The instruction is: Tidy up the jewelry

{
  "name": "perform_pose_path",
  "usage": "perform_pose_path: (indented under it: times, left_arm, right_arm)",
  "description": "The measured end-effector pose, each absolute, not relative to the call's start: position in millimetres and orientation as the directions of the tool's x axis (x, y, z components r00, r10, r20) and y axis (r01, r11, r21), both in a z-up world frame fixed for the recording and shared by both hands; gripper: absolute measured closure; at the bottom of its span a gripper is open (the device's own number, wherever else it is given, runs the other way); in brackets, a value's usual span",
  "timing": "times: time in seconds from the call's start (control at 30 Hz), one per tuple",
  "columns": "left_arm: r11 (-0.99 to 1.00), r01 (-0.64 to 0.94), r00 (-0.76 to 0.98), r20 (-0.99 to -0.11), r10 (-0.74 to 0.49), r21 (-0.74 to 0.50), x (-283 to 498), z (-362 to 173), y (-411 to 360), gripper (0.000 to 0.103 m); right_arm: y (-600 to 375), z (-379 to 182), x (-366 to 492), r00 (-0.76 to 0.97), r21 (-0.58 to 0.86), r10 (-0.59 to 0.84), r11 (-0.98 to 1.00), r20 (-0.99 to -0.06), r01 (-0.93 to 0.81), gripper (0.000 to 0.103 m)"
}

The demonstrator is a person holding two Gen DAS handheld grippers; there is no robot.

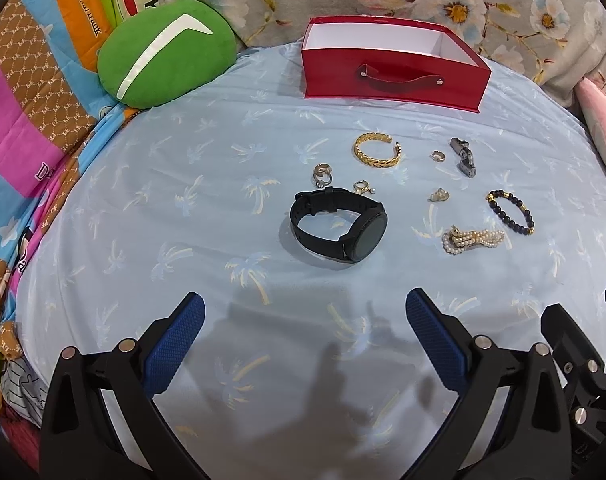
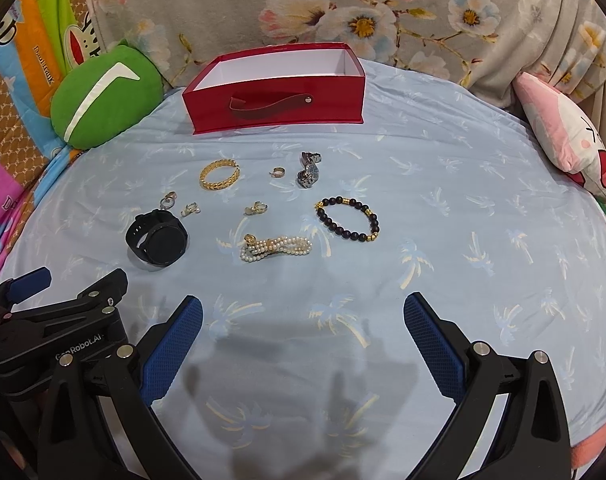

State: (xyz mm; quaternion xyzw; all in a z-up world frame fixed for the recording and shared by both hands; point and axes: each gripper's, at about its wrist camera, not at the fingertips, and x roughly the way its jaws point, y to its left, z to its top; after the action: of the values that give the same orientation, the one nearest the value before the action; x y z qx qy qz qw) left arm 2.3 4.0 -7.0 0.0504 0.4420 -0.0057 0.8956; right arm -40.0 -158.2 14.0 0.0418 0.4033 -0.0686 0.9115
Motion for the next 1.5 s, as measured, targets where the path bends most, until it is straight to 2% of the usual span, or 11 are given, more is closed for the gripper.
perform_pose_path:
  times: [0.4,0.83,1.03,1.33,1.43,1.5]
  left_arm:
    - [0.995,0.057,0.597,-0.801,0.030,0.080,4,-10,4,0.005]
    - [1.000,-0.007,0.568,-0.823,0.004,0.000,27,-20,28,0.005]
    - [0.999,0.010,0.533,-0.846,-0.036,-0.036,50,-29,26,0.005]
    - [0.998,0.067,0.525,-0.850,-0.041,-0.007,84,-46,-3,0.005]
    - [0.998,0.066,0.520,-0.853,-0.043,-0.010,92,-51,-5,0.008]
    - [0.997,0.074,0.507,-0.860,-0.058,-0.024,96,-54,-6,0.015]
  right_arm:
    - [-160,10,-38,0.660,0.042,-0.071,0.987,-0.748,0.153,0.005]
    - [-173,-6,-16,0.658,0.070,-0.001,0.994,-0.753,0.083,0.005]
    - [-182,-23,6,0.618,0.098,0.035,0.993,-0.785,0.068,0.005]
    - [-202,-29,26,0.600,0.100,0.011,0.988,-0.800,0.116,0.005]
    - [-203,-31,28,0.598,0.088,0.001,0.989,-0.802,0.117,0.005]
    - [-203,-34,31,0.595,0.083,0.002,0.990,-0.804,0.110,0.005]
